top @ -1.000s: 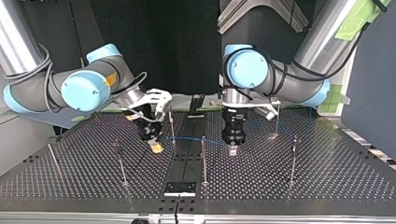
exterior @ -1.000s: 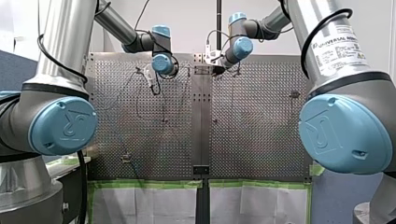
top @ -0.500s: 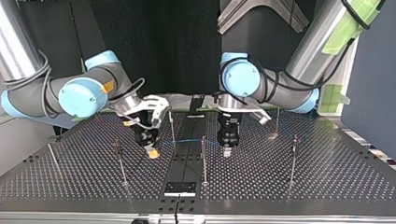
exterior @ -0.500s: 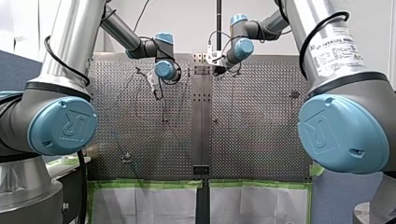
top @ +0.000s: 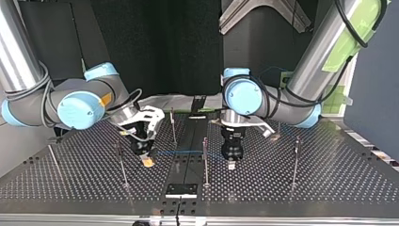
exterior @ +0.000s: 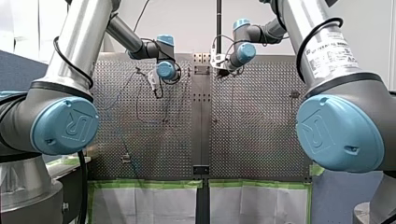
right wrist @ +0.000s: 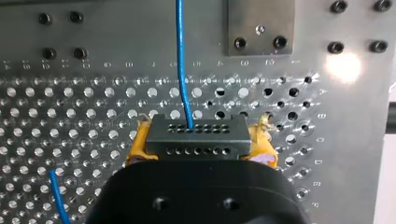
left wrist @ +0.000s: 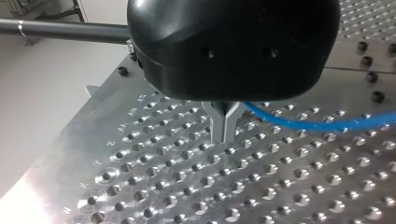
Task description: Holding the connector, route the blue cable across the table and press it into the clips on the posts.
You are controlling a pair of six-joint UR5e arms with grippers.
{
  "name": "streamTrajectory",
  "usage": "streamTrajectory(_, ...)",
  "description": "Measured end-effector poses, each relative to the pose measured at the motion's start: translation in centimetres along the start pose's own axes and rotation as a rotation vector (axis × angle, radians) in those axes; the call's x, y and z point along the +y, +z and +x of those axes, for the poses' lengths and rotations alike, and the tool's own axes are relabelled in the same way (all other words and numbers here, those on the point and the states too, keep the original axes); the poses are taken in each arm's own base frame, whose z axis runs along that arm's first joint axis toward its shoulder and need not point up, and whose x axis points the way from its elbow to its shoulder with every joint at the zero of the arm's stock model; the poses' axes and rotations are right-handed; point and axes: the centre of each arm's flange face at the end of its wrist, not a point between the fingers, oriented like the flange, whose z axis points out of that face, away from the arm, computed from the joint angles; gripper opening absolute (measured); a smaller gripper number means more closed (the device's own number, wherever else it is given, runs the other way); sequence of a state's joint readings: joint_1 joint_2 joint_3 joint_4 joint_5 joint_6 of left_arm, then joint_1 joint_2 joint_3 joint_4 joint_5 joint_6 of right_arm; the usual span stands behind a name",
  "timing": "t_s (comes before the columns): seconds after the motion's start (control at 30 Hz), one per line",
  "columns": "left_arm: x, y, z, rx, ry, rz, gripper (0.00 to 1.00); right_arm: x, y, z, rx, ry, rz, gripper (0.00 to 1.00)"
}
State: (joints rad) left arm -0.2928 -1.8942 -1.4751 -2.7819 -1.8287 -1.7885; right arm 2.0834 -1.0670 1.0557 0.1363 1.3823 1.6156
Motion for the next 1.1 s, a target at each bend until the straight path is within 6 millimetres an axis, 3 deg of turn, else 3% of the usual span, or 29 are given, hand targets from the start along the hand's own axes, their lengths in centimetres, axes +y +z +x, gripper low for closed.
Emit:
streamTrajectory(0.3,0.0,-0.1,0.0,0.02,0.001,0.0,0.02,0.5,0.5,-0.3,-0.001,0.001,-0.005,0.0)
streamTrajectory(0.33,0.0,-0.2,0.1,0.024,0.001,-0.001,0.33,0.5,0.5,-0.3,-0.001,0.001,-0.005,0.0)
streamTrajectory(0.37,-0.1,-0.2,0.1,0.028,0.002,-0.001,0.48,0.5,0.5,-0.3,-0.002,0.001,-0.005,0.0)
streamTrajectory(0.4,-0.1,-0.3,0.2,0.033,0.003,-0.002,0.48,0.5,0.5,-0.4,-0.003,0.002,-0.005,0.0)
streamTrajectory(0.43,-0.1,-0.4,0.3,0.039,0.004,-0.003,0.71,0.5,0.6,-0.4,-0.004,0.002,-0.005,0.0)
streamTrajectory(0.47,-0.2,-0.5,0.3,0.046,0.007,-0.006,0.88,0.5,0.6,-0.4,-0.005,0.002,-0.005,0.0)
streamTrajectory(0.5,-0.2,-0.6,0.4,0.052,0.009,-0.008,0.88,0.5,0.5,-0.4,-0.005,0.002,-0.004,0.0)
streamTrajectory(0.53,-0.1,-0.8,0.5,0.061,0.012,-0.011,1.0,0.5,0.5,-0.4,-0.006,0.002,-0.004,0.0)
streamTrajectory(0.8,-0.3,-1.9,1.0,0.124,0.034,-0.026,1.0,0.4,0.5,-0.5,-0.011,0.001,-0.002,0.0)
streamTrajectory(1.1,-0.9,-5.7,0.7,0.198,0.048,-0.017,1.0,0.7,0.3,-2.3,-0.047,0.002,-0.014,0.0)
